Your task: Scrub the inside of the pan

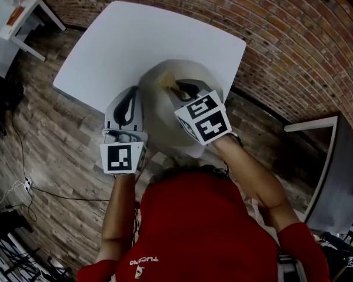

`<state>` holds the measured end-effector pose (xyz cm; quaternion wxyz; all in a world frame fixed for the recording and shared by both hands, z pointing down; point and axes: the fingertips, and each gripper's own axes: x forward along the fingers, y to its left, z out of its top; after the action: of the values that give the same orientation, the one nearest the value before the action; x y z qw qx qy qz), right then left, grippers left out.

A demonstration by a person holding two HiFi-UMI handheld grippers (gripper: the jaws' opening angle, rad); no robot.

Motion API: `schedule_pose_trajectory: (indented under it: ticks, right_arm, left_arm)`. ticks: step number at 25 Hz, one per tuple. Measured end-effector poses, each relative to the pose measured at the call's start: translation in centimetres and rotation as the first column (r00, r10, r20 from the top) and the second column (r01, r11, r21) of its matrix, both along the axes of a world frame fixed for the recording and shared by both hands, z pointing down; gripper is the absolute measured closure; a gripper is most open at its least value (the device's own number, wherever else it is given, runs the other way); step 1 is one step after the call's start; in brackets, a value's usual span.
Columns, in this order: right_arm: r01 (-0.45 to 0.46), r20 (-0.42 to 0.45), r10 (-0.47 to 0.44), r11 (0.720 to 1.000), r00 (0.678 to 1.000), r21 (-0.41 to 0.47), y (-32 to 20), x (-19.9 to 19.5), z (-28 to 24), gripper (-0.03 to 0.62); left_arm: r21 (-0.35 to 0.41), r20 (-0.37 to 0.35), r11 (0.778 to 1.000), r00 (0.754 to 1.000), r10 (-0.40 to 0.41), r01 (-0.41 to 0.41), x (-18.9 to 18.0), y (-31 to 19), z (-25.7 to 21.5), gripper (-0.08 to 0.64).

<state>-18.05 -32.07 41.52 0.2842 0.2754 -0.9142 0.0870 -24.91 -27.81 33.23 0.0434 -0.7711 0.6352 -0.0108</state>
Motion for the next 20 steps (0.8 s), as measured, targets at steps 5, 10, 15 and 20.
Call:
schedule_pose_trajectory:
  ticks: [5, 10, 15, 20]
  right_arm:
    - [-0.002, -0.132, -0.019, 0.987, 0.991, -0.158, 0.1, -2.1, 6.1, 0.517]
    - [0.006, -0.206, -0.06, 0.967, 0.977, -0.255, 0.6, -3.9, 10.2, 0.517]
    - [-0.005, -0.253, -0.08, 0.947, 0.964, -0.321, 1.0, -4.3, 12.6, 0.517]
    - [-0.061, -0.335, -0.048, 0.949, 0.941, -0.309, -0.2, -2.4, 14.0, 0.517]
  left_arm:
    - [-0.013, -0.016, 1.0, 1.0, 0.003, -0.003, -1.3, -0.5, 0.8, 0.546]
    - [-0.037, -0.034, 0.999, 0.999, 0.016, -0.017, -1.6, -0.6, 1.5, 0.546]
    - [-0.055, -0.051, 0.998, 0.999, 0.012, -0.015, -1.3, -0.4, 1.9, 0.546]
    - [-0.057, -0.063, 0.998, 0.998, 0.018, -0.022, -1.6, -0.1, 1.9, 0.546]
